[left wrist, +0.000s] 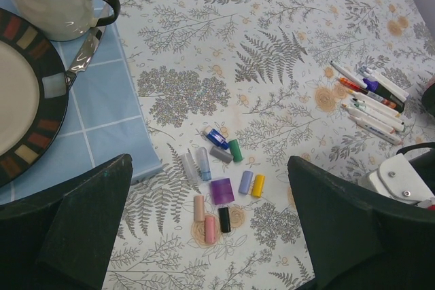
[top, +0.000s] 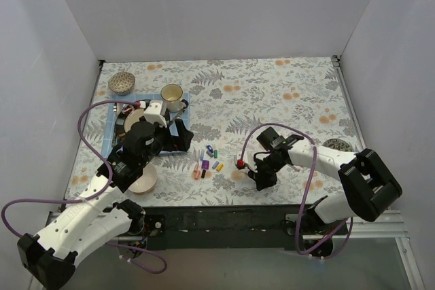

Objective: Open the pen caps

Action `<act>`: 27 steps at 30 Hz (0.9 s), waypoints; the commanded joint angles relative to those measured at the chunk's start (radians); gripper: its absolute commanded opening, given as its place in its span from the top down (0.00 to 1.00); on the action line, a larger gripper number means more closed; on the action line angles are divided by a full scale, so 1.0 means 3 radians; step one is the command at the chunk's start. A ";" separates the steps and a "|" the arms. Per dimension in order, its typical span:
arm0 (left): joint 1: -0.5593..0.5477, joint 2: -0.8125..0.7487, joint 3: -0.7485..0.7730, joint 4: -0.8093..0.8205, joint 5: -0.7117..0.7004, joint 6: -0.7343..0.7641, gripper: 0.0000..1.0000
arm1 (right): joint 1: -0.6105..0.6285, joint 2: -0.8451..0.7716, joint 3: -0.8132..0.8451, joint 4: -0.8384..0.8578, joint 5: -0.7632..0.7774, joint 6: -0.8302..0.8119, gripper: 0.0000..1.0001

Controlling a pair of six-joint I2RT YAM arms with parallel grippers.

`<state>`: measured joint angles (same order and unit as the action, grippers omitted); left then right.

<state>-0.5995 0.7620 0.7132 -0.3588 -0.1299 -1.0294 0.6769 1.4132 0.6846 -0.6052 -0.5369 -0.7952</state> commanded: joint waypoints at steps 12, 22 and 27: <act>-0.0001 -0.0050 -0.0005 0.0020 0.0014 0.0005 0.02 | -0.0232 -0.0119 0.0208 -0.0334 -0.0153 -0.0504 0.80; -0.0001 -0.0050 -0.0010 0.0025 0.0009 0.0011 0.02 | -0.0252 -0.0221 0.0163 -0.0294 -0.0148 -0.0504 0.73; -0.0006 -0.0040 -0.0005 0.0025 0.0009 0.0006 0.02 | -0.0252 -0.0252 0.0218 -0.0451 -0.0332 -0.0621 0.74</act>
<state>-0.5999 0.7609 0.7132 -0.3588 -0.1299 -1.0294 0.6041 1.3655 0.7166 -0.6868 -0.5644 -0.9413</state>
